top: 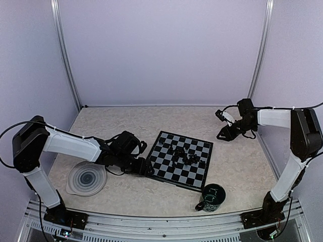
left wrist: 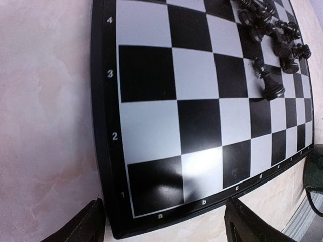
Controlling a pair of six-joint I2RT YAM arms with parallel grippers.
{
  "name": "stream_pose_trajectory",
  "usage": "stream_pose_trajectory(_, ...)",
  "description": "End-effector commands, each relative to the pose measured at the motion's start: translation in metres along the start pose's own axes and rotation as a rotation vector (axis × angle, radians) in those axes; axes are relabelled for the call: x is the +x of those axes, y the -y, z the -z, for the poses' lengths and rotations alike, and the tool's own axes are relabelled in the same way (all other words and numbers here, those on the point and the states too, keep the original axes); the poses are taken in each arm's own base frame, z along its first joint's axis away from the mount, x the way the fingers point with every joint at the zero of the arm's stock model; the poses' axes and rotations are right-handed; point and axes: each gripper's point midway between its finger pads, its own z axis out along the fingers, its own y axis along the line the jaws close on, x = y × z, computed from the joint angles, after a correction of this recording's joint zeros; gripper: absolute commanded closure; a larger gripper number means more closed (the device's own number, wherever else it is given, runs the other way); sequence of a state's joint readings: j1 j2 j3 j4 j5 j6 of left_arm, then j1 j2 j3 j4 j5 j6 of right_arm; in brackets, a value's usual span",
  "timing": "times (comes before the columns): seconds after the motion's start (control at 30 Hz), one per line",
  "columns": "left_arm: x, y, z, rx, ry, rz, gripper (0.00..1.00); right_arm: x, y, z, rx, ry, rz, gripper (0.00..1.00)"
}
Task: Set up the chess pieces on the board
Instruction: Adjust the chessboard at the center of the board, then adjust the chess pile at the center of the board.
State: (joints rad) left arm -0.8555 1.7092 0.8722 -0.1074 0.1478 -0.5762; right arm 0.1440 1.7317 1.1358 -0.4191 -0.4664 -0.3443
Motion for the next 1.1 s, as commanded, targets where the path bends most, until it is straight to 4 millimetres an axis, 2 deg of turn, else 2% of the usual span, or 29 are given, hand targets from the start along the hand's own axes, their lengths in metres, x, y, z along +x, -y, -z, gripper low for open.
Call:
stream_pose_trajectory(0.0, -0.012, -0.001, 0.019, -0.072, 0.025, -0.036, 0.19, 0.011, 0.029, 0.01, 0.13, -0.042, -0.009, 0.73)
stream_pose_trajectory(0.1, -0.047, -0.001, 0.042, -0.146, 0.145, -0.099, 0.2, 0.031, 0.022, 0.003, 0.095, -0.099, -0.017, 0.85)
stream_pose_trajectory(0.17, -0.072, 0.003, 0.054, -0.169, 0.218, -0.139, 0.23, 0.044, 0.01, -0.003, 0.042, -0.122, -0.019, 0.89)
stream_pose_trajectory(0.27, -0.104, 0.015, 0.062, -0.154, 0.298, -0.191, 0.31, 0.055, 0.003, -0.01, 0.001, -0.15, -0.03, 0.92)
stream_pose_trajectory(0.33, -0.125, 0.028, 0.062, -0.127, 0.336, -0.23, 0.34, 0.054, 0.0, -0.014, -0.022, -0.152, -0.038, 0.93)
stream_pose_trajectory(0.5, -0.159, 0.047, 0.041, -0.123, 0.349, -0.314, 0.39, 0.056, -0.013, -0.031, -0.05, -0.186, -0.007, 0.93)
stream_pose_trajectory(0.63, -0.166, 0.051, 0.017, -0.114, 0.322, -0.348, 0.39, 0.06, -0.029, -0.049, -0.086, -0.236, 0.03, 0.94)
stream_pose_trajectory(0.83, -0.157, 0.054, -0.004, -0.079, 0.259, -0.373, 0.36, 0.04, -0.049, -0.071, -0.108, -0.247, 0.112, 0.95)
stream_pose_trajectory(0.93, -0.153, 0.048, -0.014, -0.09, 0.233, -0.37, 0.37, 0.036, -0.044, -0.078, -0.075, -0.267, 0.126, 0.95)
stream_pose_trajectory(1.07, -0.149, 0.04, -0.024, -0.107, 0.206, -0.356, 0.38, 0.032, -0.038, -0.074, -0.023, -0.246, 0.129, 0.81)
